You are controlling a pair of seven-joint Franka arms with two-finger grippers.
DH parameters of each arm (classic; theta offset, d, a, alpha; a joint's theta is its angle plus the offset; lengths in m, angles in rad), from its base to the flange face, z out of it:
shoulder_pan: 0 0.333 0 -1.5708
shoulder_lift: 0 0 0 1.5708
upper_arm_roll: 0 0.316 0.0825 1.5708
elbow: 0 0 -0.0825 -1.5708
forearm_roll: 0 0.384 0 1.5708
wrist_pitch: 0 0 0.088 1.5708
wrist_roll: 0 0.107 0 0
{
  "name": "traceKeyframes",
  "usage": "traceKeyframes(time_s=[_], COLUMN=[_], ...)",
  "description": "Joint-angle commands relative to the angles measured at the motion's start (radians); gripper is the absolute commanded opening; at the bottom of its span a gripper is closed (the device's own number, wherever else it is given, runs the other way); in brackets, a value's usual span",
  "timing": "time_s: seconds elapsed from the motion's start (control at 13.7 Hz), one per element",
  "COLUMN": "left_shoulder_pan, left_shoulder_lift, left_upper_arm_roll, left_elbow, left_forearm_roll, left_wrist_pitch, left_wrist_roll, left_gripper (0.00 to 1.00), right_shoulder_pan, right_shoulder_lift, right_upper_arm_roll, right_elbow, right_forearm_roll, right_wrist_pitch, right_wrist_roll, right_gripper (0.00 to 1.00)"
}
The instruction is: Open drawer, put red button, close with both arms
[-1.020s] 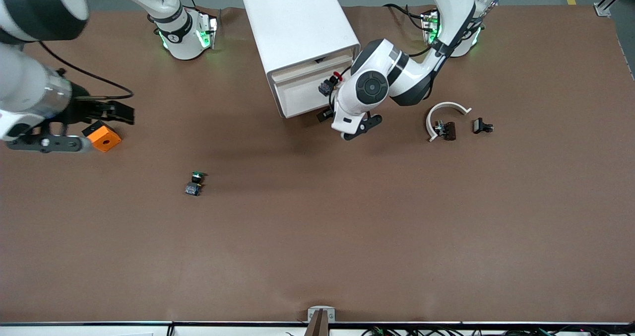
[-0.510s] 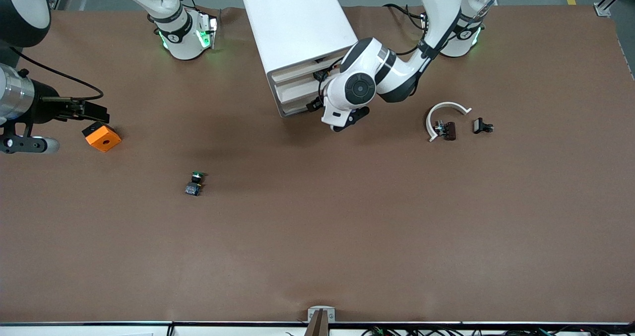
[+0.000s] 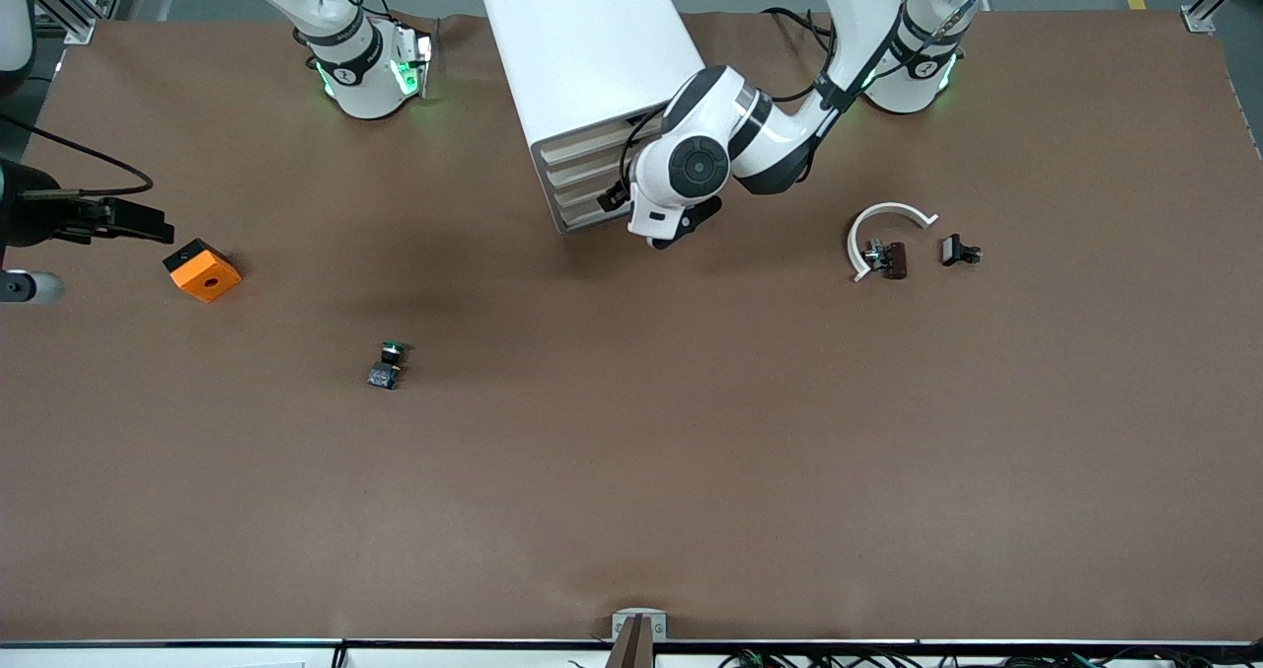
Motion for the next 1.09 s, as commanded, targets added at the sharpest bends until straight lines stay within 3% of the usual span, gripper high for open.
traceKeyframes(time_s=[0.0,0.22,0.66,1.02], left_shoulder_pan=[0.010,0.065,0.278,0.470], left_shoulder_lift=[-0.014,-0.014,-0.041,-0.095], left_upper_arm_roll=[0.006,0.017,0.017,0.014], left_elbow=[0.022,0.046,0.139,0.268], left_forearm_roll=[0.027,0.113,0.342,0.394], left_wrist_pitch=[-0.025,-0.031,-0.103,-0.200], left_wrist_roll=[-0.053,-0.054,-0.054,-0.019], left_gripper=[1.00,1.00,1.00,1.00], right_shoulder_pan=[-0.018,-0.084,-0.075,-0.075], right_shoulder_lift=[-0.013,-0.020,-0.085,-0.215], right_upper_arm_roll=[0.015,0.018,0.029,0.026], right_elbow=[0.000,0.053,0.040,-0.140], right_forearm_roll=[-0.017,0.003,0.001,0.003], right_wrist_pitch=[-0.020,-0.047,-0.057,0.064], right_wrist_roll=[-0.002,-0.011,-0.006,-0.011], right_gripper=[1.00,1.00,1.00,1.00])
